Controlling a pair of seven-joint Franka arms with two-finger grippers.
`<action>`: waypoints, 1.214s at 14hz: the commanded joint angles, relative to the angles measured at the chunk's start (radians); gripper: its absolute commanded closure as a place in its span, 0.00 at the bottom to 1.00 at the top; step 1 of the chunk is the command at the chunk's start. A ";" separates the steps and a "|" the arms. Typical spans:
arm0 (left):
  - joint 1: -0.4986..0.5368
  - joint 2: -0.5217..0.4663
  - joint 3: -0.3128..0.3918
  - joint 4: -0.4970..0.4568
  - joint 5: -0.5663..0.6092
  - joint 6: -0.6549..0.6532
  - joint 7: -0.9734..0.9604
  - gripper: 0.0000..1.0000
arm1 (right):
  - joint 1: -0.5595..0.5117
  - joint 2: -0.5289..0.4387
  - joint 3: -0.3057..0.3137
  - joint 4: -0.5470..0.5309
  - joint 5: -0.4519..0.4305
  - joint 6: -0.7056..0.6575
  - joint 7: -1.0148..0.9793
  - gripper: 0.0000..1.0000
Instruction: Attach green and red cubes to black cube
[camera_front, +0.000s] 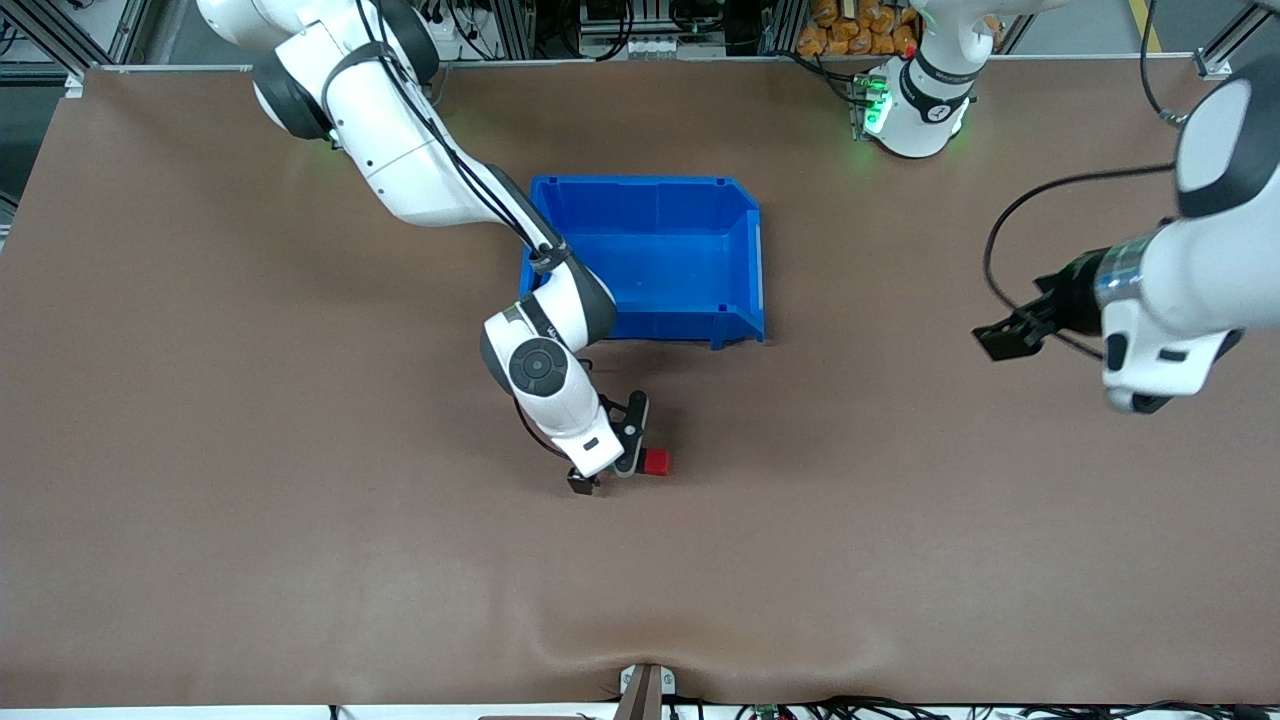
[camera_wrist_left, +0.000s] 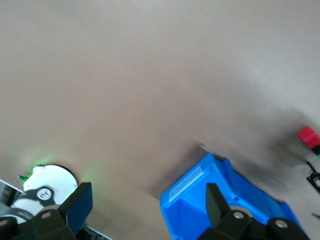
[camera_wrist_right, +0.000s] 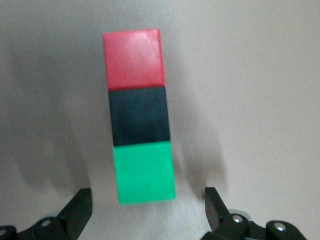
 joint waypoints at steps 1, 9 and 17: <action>0.028 -0.085 0.004 -0.043 -0.011 -0.011 0.111 0.00 | -0.042 -0.108 0.006 -0.077 0.013 -0.066 0.004 0.00; 0.088 -0.150 0.004 -0.043 0.018 -0.016 0.275 0.00 | -0.258 -0.336 -0.017 -0.079 -0.001 -0.268 0.152 0.00; 0.100 -0.194 0.005 -0.127 0.021 0.048 0.378 0.00 | -0.556 -0.634 -0.032 -0.103 0.001 -0.621 0.157 0.00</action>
